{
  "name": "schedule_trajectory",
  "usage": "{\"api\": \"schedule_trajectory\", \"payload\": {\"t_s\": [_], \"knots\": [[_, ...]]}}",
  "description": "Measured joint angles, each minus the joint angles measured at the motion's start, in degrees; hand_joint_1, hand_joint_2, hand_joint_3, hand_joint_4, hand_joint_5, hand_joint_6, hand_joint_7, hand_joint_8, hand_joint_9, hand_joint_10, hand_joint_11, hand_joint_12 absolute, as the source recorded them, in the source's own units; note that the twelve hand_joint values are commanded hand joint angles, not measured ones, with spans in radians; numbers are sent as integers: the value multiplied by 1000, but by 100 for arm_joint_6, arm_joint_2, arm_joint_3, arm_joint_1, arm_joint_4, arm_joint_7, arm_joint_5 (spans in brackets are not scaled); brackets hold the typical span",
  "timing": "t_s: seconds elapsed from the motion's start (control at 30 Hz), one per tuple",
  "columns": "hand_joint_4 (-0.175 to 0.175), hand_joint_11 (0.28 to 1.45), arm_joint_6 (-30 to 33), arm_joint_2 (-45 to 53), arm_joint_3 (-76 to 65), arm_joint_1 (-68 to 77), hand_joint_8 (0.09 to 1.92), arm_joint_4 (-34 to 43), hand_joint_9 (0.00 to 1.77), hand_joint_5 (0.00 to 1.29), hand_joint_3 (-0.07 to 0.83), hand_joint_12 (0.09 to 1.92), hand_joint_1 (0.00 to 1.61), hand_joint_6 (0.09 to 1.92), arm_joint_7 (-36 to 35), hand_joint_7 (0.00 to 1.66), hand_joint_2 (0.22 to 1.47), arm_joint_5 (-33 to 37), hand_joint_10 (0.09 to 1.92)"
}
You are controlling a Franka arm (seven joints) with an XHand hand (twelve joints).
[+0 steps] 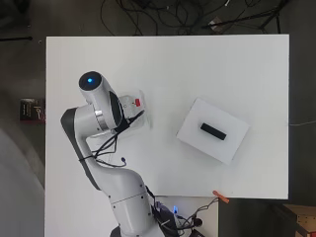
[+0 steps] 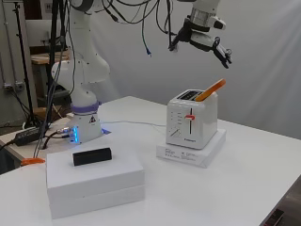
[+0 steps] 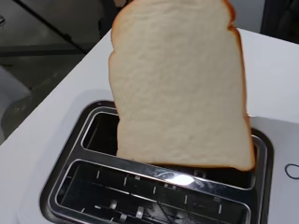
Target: Teleoperate dual arm-hand system to toast a bread
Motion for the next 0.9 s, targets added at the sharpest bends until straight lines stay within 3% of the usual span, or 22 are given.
{"api": "schedule_trajectory", "payload": {"t_s": [0.17, 0.27, 0.3, 0.37, 0.47, 0.63, 0.9], "knots": [[127, 541, -814, 1711, -727, 1793, 87, 1657, 617, 482, -12, 87, 1, 87, 450, 464, 946, -960, 87], [130, 559, -1183, 2166, -1156, 2290, 87, 2082, 642, 472, -7, 87, 0, 87, 984, 485, 931, -1628, 87], [125, 644, -1304, 2273, -1305, 2411, 87, 2127, 757, 478, 0, 87, 0, 87, 1182, 548, 964, -1863, 87], [119, 756, -1416, 2336, -1443, 2491, 87, 2133, 918, 488, 2, 87, 0, 87, 1361, 641, 1009, -2037, 87], [117, 787, -1237, 2267, -1542, 2508, 87, 1903, 977, 490, -5, 87, 0, 87, 1609, 678, 1010, -1993, 87], [131, 740, -1108, 2189, -1670, 2536, 87, 1698, 961, 512, -3, 87, 0, 87, 2015, 701, 1011, -1954, 87], [137, 610, -543, 1214, -1761, 2631, 87, 591, 814, 517, -18, 87, 0, 87, 1413, 667, 955, -2039, 87]]}}
